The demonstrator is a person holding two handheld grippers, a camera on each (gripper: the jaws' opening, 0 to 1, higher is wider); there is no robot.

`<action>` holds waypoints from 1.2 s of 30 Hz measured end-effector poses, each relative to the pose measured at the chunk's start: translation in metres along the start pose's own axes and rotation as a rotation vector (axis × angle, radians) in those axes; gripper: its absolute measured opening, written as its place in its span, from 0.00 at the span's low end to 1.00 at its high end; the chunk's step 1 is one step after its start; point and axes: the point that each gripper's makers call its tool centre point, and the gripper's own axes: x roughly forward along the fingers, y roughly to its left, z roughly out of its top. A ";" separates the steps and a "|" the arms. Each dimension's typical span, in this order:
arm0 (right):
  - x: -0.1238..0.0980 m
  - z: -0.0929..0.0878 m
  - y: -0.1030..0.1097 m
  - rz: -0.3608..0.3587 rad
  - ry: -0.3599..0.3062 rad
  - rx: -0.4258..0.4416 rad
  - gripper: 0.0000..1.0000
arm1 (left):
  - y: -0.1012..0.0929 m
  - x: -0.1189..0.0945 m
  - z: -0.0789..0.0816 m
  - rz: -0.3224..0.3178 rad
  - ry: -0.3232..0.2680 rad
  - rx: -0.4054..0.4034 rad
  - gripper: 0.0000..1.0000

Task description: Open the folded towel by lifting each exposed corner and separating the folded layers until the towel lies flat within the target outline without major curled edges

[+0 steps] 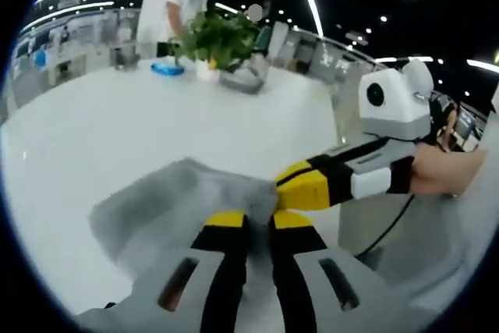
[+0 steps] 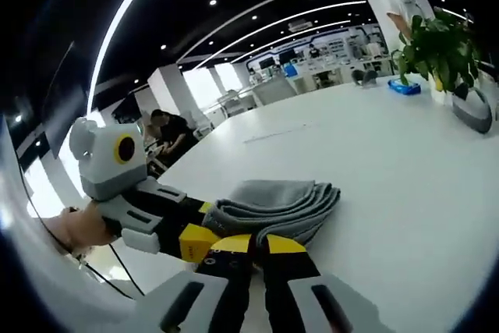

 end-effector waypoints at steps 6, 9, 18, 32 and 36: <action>0.001 0.001 0.001 0.006 -0.003 0.010 0.01 | 0.003 -0.002 0.000 0.009 -0.008 0.010 0.08; -0.002 0.002 -0.001 0.021 -0.029 0.076 0.00 | 0.005 -0.003 -0.002 -0.002 -0.020 -0.032 0.08; -0.005 -0.002 -0.006 0.020 -0.032 0.111 0.00 | 0.005 0.001 -0.006 0.005 0.007 0.012 0.08; -0.015 -0.022 -0.047 -0.142 -0.008 0.250 0.13 | 0.022 -0.006 -0.002 0.055 -0.020 -0.048 0.08; -0.004 -0.034 -0.041 -0.126 0.069 0.222 0.22 | 0.022 -0.008 0.001 0.057 -0.031 -0.054 0.08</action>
